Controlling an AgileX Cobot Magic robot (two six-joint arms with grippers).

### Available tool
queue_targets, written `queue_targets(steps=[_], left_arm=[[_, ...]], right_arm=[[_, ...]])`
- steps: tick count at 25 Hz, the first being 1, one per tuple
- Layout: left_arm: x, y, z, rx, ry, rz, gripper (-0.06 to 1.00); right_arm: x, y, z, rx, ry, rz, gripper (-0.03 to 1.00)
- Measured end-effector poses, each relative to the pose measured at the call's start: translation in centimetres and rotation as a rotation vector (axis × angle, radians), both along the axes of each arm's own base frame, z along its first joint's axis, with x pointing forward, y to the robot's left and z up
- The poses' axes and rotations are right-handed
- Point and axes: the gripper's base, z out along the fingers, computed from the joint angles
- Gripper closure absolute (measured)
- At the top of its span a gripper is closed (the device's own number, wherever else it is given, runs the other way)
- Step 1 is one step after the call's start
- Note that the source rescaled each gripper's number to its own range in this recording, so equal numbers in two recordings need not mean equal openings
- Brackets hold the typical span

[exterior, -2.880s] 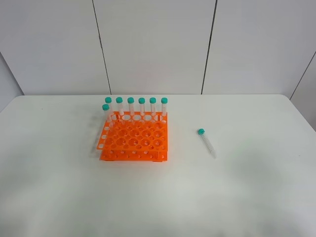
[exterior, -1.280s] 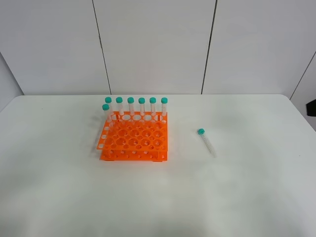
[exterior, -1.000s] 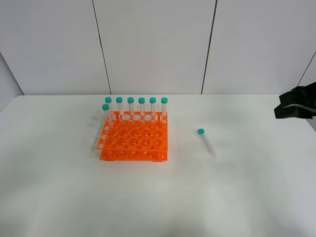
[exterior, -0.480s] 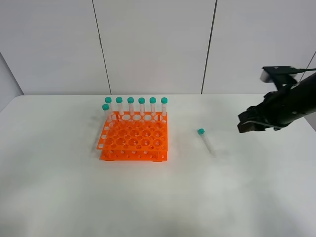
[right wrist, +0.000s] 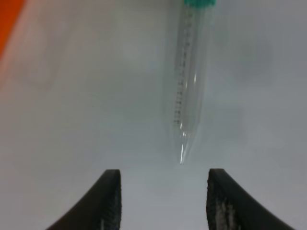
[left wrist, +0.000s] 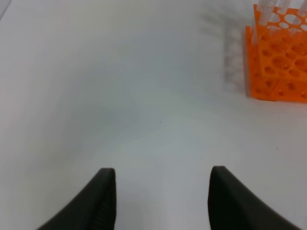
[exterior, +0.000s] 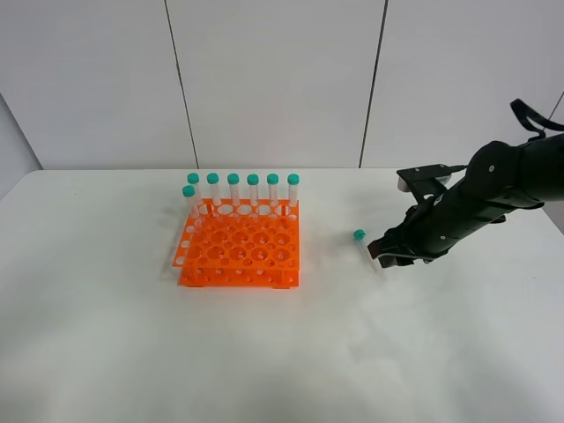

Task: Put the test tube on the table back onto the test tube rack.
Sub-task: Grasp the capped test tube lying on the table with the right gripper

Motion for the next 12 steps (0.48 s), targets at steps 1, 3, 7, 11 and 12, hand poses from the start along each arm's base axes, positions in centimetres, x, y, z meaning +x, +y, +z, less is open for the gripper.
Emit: queue_targets(steps=[1, 3, 7, 11, 12], left_arm=[[0.0, 0.0, 0.0, 0.000, 0.000, 0.000, 0.13], [0.0, 0.0, 0.0, 0.000, 0.000, 0.000, 0.13], [0.0, 0.0, 0.0, 0.000, 0.000, 0.000, 0.13], [0.0, 0.0, 0.0, 0.000, 0.000, 0.000, 0.13], [0.0, 0.0, 0.0, 0.000, 0.000, 0.000, 0.13]], right_arm=[[0.2, 0.0, -0.4, -0.002, -0.003, -0.006, 0.11], [0.5, 0.0, -1.2, -0.008, -0.002, -0.010, 0.11], [0.9, 0.0, -2.5, -0.018, -0.004, -0.017, 0.11], [1.9, 0.1, -3.2, -0.020, -0.003, -0.019, 0.12], [2.2, 0.2, -3.1, -0.019, -0.009, -0.018, 0.12]])
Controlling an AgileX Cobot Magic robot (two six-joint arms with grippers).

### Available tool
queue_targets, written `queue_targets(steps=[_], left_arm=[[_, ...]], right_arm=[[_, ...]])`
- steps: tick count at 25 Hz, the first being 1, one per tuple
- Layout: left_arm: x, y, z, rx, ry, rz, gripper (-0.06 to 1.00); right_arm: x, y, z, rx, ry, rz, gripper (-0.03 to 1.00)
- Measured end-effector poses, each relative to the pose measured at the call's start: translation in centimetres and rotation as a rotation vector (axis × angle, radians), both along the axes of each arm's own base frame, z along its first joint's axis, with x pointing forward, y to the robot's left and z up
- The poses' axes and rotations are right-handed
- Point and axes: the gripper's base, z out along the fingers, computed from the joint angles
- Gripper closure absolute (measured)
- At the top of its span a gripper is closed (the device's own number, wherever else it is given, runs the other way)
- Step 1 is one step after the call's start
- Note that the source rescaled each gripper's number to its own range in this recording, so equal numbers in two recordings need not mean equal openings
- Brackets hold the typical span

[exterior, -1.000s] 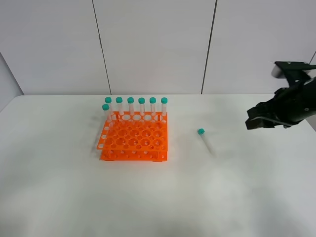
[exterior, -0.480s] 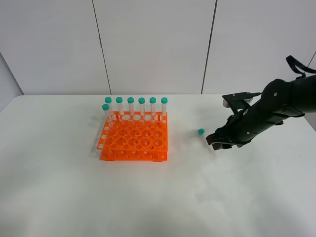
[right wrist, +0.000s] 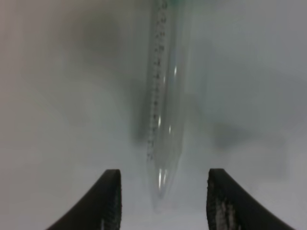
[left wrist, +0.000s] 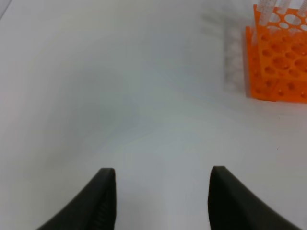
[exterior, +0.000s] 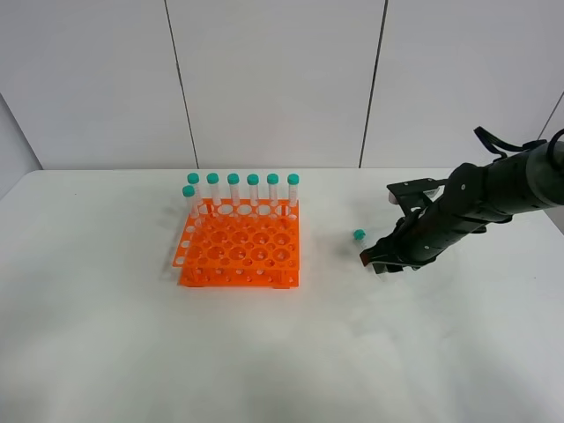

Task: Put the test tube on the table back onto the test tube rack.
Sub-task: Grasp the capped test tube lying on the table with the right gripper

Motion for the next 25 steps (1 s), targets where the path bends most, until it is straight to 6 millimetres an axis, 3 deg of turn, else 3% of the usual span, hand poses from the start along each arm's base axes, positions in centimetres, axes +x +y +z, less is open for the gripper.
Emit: queue_targets(steps=[6, 12, 25], left_arm=[[0.0, 0.0, 0.0, 0.000, 0.000, 0.000, 0.13], [0.0, 0.0, -0.1, 0.000, 0.002, 0.000, 0.13], [0.2, 0.0, -0.3, -0.001, 0.012, 0.000, 0.13]], right_arm=[[1.0, 0.2, -0.2, 0.003, -0.001, 0.000, 0.12], [0.9, 0.2, -1.3, -0.001, 0.041, 0.000, 0.12], [0.9, 0.2, -1.4, -0.001, 0.041, 0.000, 0.12]])
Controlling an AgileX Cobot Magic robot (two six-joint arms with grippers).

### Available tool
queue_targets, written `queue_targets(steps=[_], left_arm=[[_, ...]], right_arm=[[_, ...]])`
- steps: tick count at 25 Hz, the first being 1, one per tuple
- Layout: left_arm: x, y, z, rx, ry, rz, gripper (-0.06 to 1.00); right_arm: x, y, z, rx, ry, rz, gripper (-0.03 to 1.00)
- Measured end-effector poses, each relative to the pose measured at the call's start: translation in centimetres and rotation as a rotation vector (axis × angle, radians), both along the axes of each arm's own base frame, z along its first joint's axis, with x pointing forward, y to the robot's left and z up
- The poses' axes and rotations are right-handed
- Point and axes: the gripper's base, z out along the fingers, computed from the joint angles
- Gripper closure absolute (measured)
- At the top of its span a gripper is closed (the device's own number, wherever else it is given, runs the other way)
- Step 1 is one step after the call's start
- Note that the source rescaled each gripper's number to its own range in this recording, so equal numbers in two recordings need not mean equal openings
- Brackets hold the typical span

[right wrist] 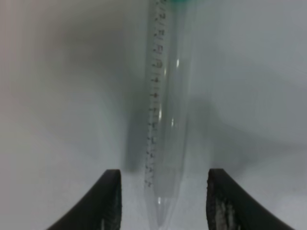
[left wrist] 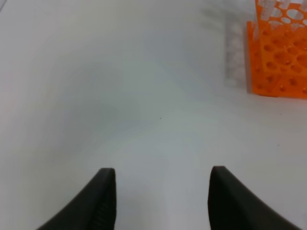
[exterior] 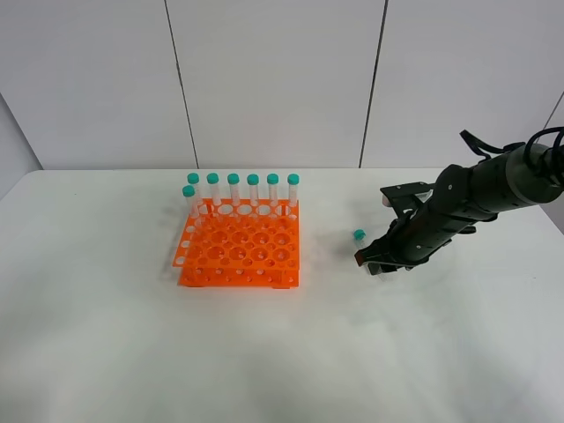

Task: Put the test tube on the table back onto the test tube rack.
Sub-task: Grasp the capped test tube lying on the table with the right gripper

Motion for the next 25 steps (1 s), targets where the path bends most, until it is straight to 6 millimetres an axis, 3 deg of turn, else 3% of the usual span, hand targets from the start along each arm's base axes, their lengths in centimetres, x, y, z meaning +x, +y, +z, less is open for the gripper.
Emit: queue_targets(steps=[25], left_arm=[[0.0, 0.0, 0.0, 0.001, -0.005, 0.000, 0.13]], right_arm=[[0.5, 0.0, -1.3, 0.004, 0.001, -0.032, 0.16]])
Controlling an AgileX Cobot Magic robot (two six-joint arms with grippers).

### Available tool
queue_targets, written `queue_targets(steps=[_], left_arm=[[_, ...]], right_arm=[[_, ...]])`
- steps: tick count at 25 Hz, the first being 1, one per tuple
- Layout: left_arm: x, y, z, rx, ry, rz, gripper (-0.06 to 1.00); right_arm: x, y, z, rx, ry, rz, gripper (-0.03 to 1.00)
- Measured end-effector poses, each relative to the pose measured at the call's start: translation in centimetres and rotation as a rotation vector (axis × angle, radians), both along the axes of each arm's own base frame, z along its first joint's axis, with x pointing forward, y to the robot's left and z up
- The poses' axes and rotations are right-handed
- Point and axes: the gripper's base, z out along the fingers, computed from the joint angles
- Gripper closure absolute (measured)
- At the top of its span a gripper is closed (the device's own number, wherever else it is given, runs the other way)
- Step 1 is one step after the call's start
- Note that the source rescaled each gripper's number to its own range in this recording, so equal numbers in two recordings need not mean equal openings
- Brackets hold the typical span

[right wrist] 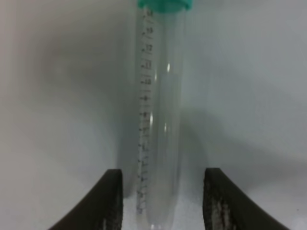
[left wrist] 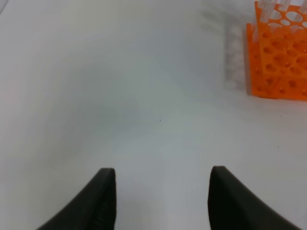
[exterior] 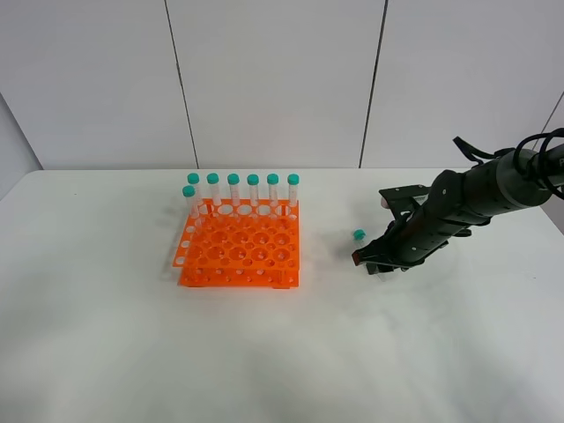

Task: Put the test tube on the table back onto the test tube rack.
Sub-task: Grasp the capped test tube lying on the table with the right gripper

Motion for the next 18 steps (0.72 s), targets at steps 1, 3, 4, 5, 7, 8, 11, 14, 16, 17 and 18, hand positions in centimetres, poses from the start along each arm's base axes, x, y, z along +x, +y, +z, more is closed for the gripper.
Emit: queue_targets(steps=[1, 3, 4, 5, 7, 8, 11, 14, 16, 17, 18], left_arm=[[0.00, 0.00, 0.00, 0.000, 0.000, 0.000, 0.13], [0.00, 0.00, 0.00, 0.000, 0.000, 0.000, 0.13], [0.00, 0.00, 0.00, 0.000, 0.000, 0.000, 0.13], [0.00, 0.00, 0.00, 0.000, 0.000, 0.000, 0.13], [0.00, 0.00, 0.00, 0.000, 0.000, 0.000, 0.13], [0.00, 0.00, 0.00, 0.000, 0.000, 0.000, 0.13], [0.00, 0.00, 0.00, 0.000, 0.000, 0.000, 0.13], [0.00, 0.00, 0.00, 0.000, 0.000, 0.000, 0.13], [0.00, 0.00, 0.00, 0.000, 0.000, 0.000, 0.13], [0.00, 0.00, 0.00, 0.000, 0.000, 0.000, 0.13], [0.00, 0.00, 0.00, 0.000, 0.000, 0.000, 0.13]], right_arm=[[-0.02, 0.00, -0.01, 0.000, 0.002, 0.000, 0.21], [-0.02, 0.00, -0.01, 0.000, 0.003, 0.001, 0.48], [-0.05, 0.01, -0.01, 0.000, 0.008, 0.002, 0.63], [-0.10, 0.01, -0.03, 0.000, 0.013, 0.003, 0.75], [-0.13, 0.02, -0.03, 0.000, 0.016, 0.004, 0.93], [-0.12, 0.03, -0.02, 0.001, 0.018, 0.004, 0.96], [-0.15, 0.04, -0.01, 0.001, 0.023, 0.006, 0.96], [-0.17, 0.04, -0.02, 0.002, 0.026, 0.005, 0.96], [-0.18, 0.04, -0.02, 0.001, 0.027, 0.007, 0.96], [-0.20, 0.05, -0.03, 0.000, 0.028, 0.012, 0.96], [-0.22, 0.05, -0.04, -0.004, 0.028, 0.023, 0.96]])
